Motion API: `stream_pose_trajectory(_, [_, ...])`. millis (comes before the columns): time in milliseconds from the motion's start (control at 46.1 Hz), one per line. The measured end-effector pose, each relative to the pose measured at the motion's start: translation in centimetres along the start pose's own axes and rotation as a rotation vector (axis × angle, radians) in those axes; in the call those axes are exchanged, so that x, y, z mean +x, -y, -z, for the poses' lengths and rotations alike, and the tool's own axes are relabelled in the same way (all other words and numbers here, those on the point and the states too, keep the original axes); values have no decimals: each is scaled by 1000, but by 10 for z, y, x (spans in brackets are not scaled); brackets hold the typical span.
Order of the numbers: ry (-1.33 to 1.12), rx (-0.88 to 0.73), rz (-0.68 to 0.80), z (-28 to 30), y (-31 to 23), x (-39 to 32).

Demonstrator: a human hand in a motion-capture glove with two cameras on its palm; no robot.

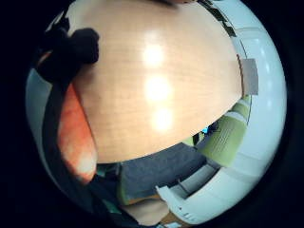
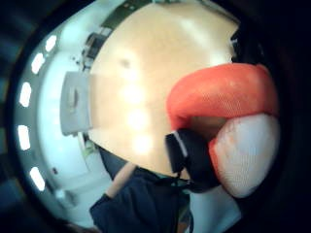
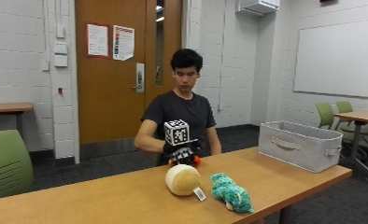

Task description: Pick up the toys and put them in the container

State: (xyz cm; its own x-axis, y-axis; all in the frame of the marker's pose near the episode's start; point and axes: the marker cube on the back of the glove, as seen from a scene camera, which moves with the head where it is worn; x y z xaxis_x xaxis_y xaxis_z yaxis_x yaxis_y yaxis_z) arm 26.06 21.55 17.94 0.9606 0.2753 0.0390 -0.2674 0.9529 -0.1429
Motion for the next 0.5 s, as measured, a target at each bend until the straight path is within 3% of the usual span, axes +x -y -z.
stream_pose_trajectory(195, [-105, 81, -8, 11, 11, -4])
stream_pose_trajectory(499, [-147, 54, -16, 67, 43, -32])
